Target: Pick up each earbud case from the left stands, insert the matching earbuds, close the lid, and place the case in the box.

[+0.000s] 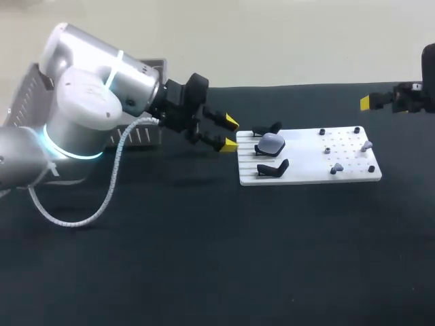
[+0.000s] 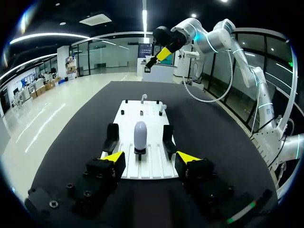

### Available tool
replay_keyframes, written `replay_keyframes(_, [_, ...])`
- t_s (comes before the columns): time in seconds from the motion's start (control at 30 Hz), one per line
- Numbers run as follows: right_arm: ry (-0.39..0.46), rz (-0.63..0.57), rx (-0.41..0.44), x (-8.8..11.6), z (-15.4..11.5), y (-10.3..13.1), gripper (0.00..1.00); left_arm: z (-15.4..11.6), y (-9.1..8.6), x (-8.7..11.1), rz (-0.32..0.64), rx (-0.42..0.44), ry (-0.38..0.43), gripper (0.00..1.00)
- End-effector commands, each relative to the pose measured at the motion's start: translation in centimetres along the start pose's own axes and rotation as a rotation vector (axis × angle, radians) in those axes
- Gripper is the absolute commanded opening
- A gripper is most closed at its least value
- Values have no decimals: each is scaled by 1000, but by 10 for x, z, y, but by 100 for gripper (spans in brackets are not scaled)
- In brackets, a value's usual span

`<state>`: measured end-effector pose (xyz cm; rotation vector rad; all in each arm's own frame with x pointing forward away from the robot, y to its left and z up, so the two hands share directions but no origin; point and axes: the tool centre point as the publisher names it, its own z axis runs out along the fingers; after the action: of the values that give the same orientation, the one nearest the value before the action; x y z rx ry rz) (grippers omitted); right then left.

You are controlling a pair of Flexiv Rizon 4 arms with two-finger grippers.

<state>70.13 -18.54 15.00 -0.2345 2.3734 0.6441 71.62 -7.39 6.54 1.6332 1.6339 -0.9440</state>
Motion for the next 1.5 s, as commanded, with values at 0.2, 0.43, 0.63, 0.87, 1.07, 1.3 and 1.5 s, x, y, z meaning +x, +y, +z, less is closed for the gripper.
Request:
replay_keyframes(0.2, [0, -1, -1, 0, 0, 0, 100, 20, 9, 0, 6, 9, -6, 58])
replay_keyframes(0.43, [0, -1, -1, 0, 0, 0, 100, 29, 9, 2, -7, 16, -14, 49])
replay_keyframes(0.63, [0, -1, -1, 0, 0, 0, 100, 34, 9, 4, -12, 16, -18, 49])
replay_keyframes(0.87, [0, -1, -1, 0, 0, 0, 100, 40, 10, 3, -16, 23, -27, 49])
replay_keyframes(1.07, [0, -1, -1, 0, 0, 0, 100, 46, 11, 2, -14, 35, -27, 47])
replay_keyframes(1.3, [0, -1, -1, 0, 0, 0, 100, 49, 14, 0, -8, 46, -29, 46])
replay_keyframes(1.5, [0, -1, -1, 0, 0, 0, 100, 53, 17, -1, -3, 57, -28, 46])
